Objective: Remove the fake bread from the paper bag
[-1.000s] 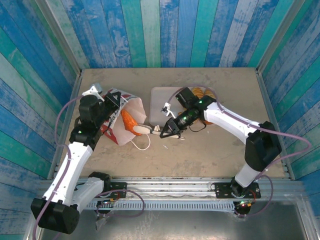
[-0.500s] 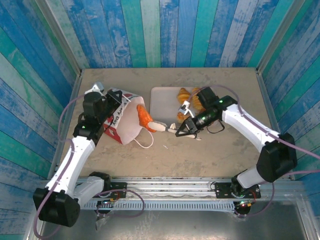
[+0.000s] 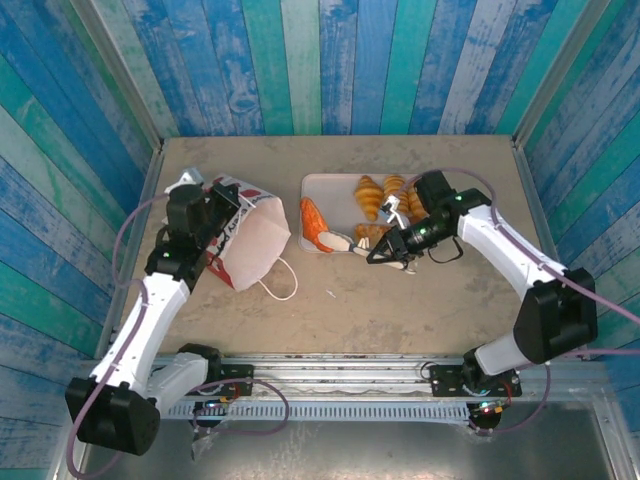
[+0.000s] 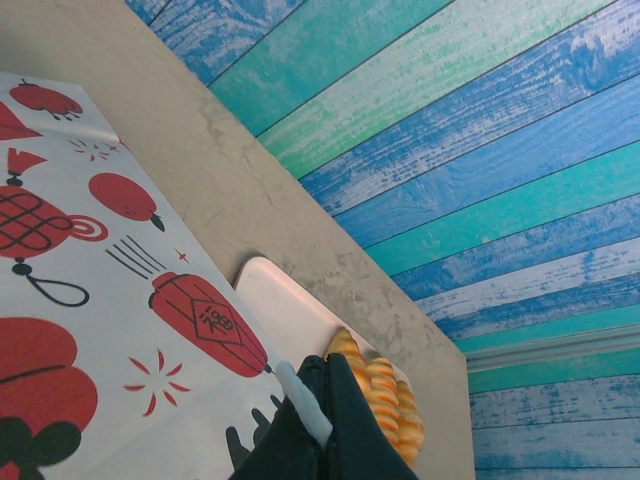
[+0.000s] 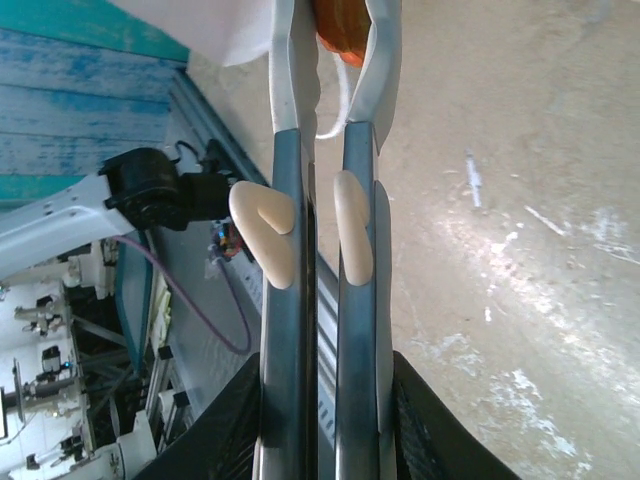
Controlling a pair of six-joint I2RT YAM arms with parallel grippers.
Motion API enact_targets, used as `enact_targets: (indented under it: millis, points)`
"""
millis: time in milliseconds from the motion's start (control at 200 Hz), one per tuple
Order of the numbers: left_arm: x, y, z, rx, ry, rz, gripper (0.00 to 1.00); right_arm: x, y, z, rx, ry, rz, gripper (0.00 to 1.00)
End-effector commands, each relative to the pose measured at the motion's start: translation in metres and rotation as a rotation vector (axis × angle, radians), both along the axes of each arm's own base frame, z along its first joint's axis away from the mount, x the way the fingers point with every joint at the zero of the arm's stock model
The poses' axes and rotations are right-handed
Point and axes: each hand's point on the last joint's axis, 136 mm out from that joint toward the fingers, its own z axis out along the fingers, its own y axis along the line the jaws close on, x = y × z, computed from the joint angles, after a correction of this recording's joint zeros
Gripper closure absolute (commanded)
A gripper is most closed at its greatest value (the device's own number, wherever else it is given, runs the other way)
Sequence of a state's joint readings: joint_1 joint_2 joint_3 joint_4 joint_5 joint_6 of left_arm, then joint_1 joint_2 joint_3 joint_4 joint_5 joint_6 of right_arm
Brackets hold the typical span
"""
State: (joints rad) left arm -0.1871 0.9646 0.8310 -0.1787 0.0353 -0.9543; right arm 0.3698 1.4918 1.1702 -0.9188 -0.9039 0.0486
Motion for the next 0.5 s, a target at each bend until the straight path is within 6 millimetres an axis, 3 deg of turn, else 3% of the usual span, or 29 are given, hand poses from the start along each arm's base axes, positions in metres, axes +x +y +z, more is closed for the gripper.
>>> enact_targets:
  millis: [0,205,496]
  points:
    - [-0.009,0.009,0.015,0.024,-0.04,0.039,1.0,0.022,0.002,0.0,-0.017,-0.034,-0.037,0.71]
    - [-0.011,0.005,0.018,0.018,-0.053,0.012,1.0,0.041,0.009,-0.011,-0.023,-0.017,-0.042,0.69]
    - [-0.013,0.004,0.015,0.012,-0.048,0.005,1.0,0.04,0.024,-0.01,0.098,0.059,0.001,0.68]
